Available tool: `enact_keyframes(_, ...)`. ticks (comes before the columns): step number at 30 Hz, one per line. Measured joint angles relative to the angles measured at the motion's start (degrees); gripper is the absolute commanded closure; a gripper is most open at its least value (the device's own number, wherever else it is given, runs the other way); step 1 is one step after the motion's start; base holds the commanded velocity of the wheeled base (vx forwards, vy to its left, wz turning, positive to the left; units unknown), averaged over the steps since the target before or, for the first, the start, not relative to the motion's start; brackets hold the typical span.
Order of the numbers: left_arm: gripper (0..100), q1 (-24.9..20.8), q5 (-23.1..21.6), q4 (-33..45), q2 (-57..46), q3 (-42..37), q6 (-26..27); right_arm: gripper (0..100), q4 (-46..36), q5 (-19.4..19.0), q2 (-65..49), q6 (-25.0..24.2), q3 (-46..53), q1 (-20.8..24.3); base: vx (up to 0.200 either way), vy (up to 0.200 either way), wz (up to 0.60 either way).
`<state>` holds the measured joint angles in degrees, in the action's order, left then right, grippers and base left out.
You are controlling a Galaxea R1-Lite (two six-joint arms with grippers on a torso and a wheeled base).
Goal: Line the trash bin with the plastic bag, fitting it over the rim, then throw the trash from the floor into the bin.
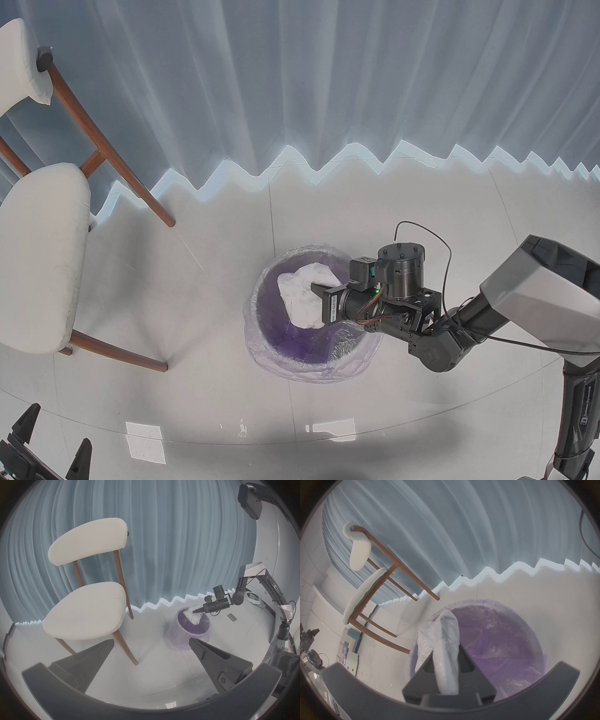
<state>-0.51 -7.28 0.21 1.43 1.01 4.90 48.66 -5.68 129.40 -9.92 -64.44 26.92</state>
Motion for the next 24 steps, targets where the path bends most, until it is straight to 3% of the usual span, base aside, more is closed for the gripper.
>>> enact_keyframes(24, 0, 0.2, 0.1, 0.2, -0.6, 0.0, -0.6, 100, 1.2, 0.3, 12.3, 0.1, -11.4, -2.1, 0.000, 0.000, 0.00)
